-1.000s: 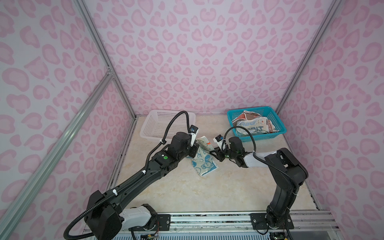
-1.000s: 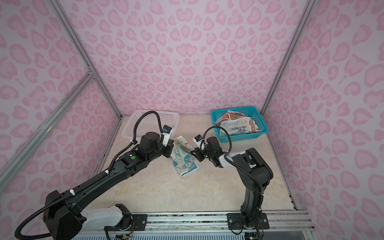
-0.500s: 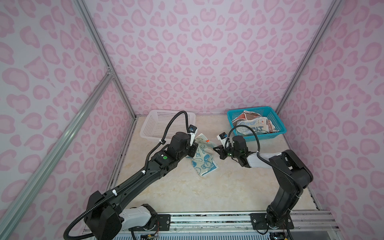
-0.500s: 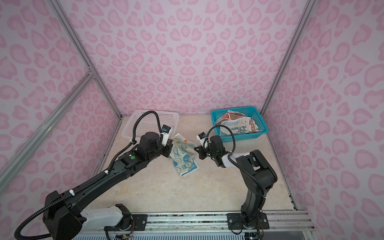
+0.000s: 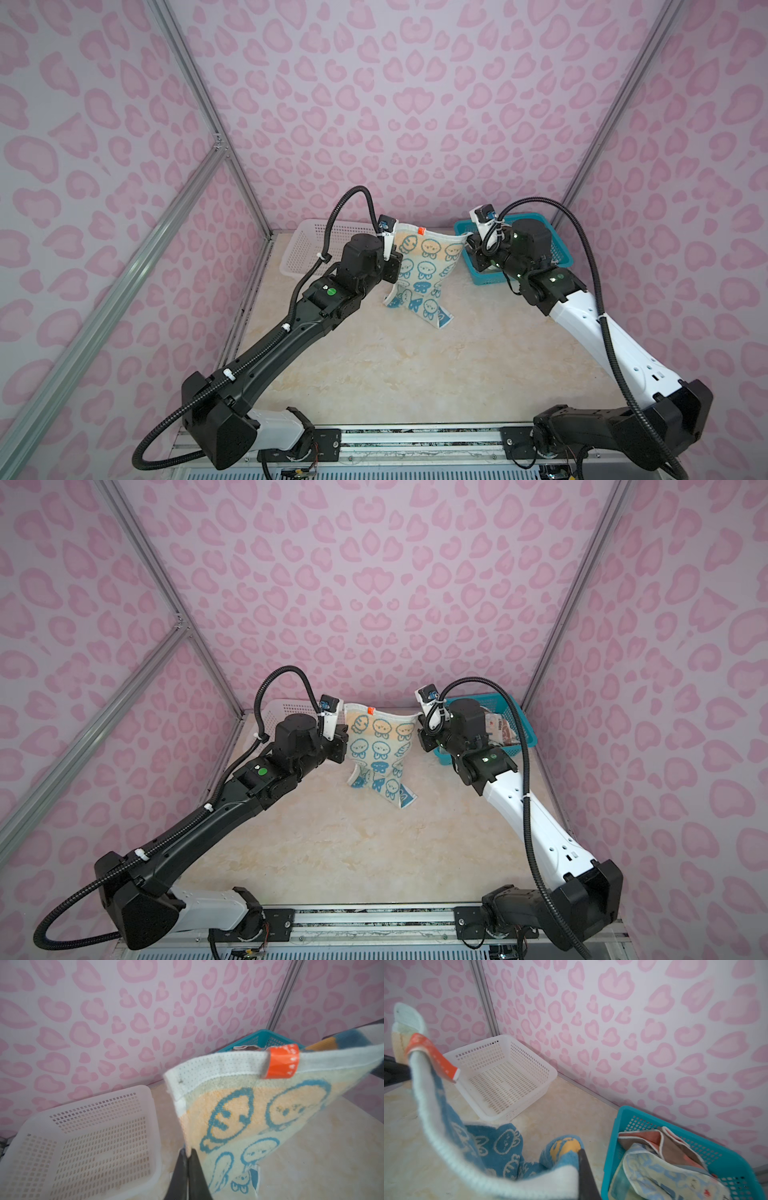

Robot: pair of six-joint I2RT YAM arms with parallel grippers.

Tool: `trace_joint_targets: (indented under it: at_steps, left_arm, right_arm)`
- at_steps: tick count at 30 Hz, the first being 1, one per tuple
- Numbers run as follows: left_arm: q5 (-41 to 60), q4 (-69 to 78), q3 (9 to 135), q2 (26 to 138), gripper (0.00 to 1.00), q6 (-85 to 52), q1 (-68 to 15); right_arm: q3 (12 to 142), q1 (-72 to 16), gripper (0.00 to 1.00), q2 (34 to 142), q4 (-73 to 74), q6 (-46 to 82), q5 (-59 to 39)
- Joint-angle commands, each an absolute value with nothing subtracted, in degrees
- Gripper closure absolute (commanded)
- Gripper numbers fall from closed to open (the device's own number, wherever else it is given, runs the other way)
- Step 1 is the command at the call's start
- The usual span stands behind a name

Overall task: Fold and stack the towels
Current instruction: 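Spread the towel by pulling both grippers apart and raising it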

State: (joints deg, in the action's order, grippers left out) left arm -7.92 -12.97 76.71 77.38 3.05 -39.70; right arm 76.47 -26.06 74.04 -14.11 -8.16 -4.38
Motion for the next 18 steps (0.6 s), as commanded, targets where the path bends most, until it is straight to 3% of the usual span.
trace_joint_targets:
  at_steps: [1, 18]
  left_arm:
    - [-7.57, -14.02, 80.25, 77.11, 0.97, 2.04, -39.72]
    - [-1.49, -20.20, 90.17, 70.28, 0.97, 4.57, -40.07]
  right_arm:
    - [81.27, -26.00, 1.00, 71.95, -25.35, -12.23, 1.40]
    - [99.32, -28.02, 1.00, 66.55, -40.97, -11.79, 0.44]
